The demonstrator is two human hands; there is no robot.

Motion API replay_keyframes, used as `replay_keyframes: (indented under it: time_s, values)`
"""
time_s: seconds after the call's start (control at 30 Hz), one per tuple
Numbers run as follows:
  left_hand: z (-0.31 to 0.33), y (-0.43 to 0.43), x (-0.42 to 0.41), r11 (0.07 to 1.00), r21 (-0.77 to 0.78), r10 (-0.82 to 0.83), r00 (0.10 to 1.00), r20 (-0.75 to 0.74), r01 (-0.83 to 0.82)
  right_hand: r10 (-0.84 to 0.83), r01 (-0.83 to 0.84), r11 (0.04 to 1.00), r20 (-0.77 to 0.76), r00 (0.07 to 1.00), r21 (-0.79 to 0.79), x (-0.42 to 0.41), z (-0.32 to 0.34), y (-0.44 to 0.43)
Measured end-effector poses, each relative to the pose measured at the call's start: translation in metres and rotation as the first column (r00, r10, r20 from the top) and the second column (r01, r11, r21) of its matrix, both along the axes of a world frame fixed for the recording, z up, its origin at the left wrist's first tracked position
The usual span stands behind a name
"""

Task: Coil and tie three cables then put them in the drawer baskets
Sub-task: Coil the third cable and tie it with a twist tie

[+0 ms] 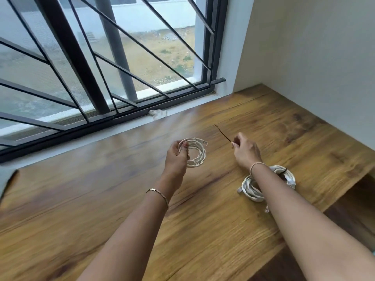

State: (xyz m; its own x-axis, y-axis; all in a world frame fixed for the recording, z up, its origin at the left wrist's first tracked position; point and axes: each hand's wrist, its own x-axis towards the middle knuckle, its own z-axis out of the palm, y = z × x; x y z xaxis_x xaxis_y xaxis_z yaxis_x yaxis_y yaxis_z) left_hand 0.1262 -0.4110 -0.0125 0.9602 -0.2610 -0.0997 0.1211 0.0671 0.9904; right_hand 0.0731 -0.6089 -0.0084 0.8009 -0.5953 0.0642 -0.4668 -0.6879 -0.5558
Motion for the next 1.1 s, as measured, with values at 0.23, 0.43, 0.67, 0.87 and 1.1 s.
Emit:
replay_keyframes:
  time_s: [0.23, 0.43, 0.67, 0.87, 1.1]
  values:
    - [0.006, 0.025, -0.001, 0.999, 0.042, 0.029, 0.999, 0.019, -0.029, 0.085, -0.195, 0.911, 0.298, 0.951, 0.364, -0.007, 0.049, 0.046]
    - [0.017, 0.064, -0.003, 0.999, -0.007, 0.053, 0.997, 0.058, -0.052, 0.238, -0.419, 0.814, 0.427, 0.872, 0.401, -0.021, 0.105, 0.101]
    - [0.036, 0.119, -0.007, 0.992, -0.027, 0.126, 0.989, 0.083, -0.124, 0.532, -0.586, 0.781, 0.263, 0.805, 0.216, -0.019, 0.125, 0.159]
    - [0.043, 0.16, -0.011, 0.984, -0.069, 0.171, 0.98, 0.101, -0.165, 0.649, -0.649, 0.759, 0.129, 0.749, -0.054, -0.014, 0.127, 0.212]
    - [0.038, 0.219, -0.025, 0.957, -0.036, 0.291, 0.948, 0.126, -0.289, 0.689, -0.663, 0.723, 0.14, 0.711, -0.193, -0.022, 0.124, 0.268]
